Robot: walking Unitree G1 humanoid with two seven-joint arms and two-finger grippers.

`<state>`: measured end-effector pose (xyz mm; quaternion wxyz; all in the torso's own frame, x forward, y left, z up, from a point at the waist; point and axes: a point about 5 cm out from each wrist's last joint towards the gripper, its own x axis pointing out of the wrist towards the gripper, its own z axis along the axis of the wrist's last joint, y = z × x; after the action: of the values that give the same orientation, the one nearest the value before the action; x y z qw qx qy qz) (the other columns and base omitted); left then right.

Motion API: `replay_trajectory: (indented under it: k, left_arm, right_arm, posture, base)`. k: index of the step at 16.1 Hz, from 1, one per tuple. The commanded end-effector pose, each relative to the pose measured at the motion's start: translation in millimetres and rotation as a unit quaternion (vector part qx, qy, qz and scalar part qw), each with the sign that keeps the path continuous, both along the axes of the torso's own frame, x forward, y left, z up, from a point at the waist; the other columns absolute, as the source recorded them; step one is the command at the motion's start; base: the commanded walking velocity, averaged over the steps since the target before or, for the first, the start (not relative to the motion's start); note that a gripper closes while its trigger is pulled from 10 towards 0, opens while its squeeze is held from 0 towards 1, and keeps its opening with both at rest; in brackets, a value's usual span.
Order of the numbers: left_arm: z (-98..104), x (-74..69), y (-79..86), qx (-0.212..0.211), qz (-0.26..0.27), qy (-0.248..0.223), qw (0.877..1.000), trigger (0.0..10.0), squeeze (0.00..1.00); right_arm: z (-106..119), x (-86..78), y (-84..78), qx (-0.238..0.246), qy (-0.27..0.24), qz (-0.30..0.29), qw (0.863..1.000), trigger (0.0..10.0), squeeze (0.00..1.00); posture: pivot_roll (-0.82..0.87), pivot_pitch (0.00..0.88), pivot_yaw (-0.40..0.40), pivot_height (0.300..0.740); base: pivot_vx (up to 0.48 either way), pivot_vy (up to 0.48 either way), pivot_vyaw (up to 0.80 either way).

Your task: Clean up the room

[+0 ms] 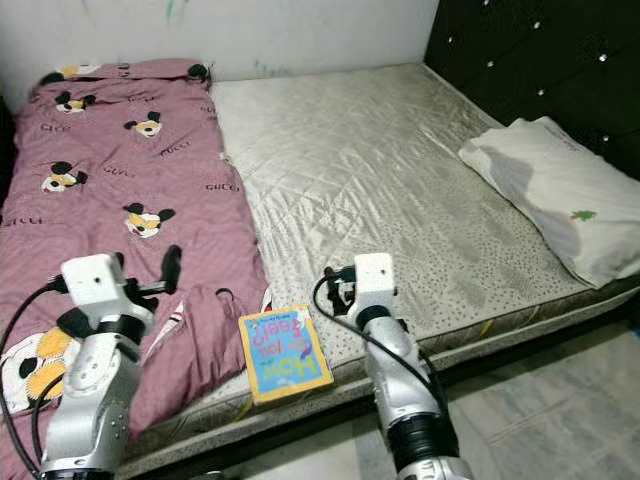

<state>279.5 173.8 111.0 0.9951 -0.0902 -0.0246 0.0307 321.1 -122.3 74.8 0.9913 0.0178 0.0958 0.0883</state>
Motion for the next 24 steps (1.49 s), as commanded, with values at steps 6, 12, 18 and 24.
replay_trajectory:
  k: [6,12,18,24]
  left_arm:
    - [-6.0,-4.5,6.0,0.017,0.001,0.013,1.0,10.0,0.0]
    - [-5.7,-5.2,3.1,0.016,-0.003,0.012,1.0,10.0,0.0]
    - [-6.9,-7.4,4.5,0.024,0.0,0.013,1.0,10.0,0.0]
    - [-7.0,-6.1,3.9,0.022,-0.001,0.014,1.0,10.0,0.0]
  right_arm:
    - [4.7,-4.0,3.1,-0.002,-0.015,0.03,0.999,10.0,0.0]
    - [3.5,-6.5,2.0,0.014,-0.011,0.022,1.0,10.0,0.0]
    - [3.9,-7.6,3.9,0.018,-0.011,0.034,0.999,10.0,0.0]
    - [6.4,-8.2,6.1,0.03,-0.019,0.041,0.999,10.0,0.0]
  posture:
    - [0.05,0.089,-0.03,0.74]
    - [0.04,0.095,-0.027,0.74]
    - [0.05,0.094,-0.031,0.731]
    - [0.04,0.1,-0.031,0.671]
  base:
    - [0.0,0.0,0.13]
    - [0.0,0.0,0.21]
    - [0.0,0.0,0.0]
    - [0.0,0.0,0.0]
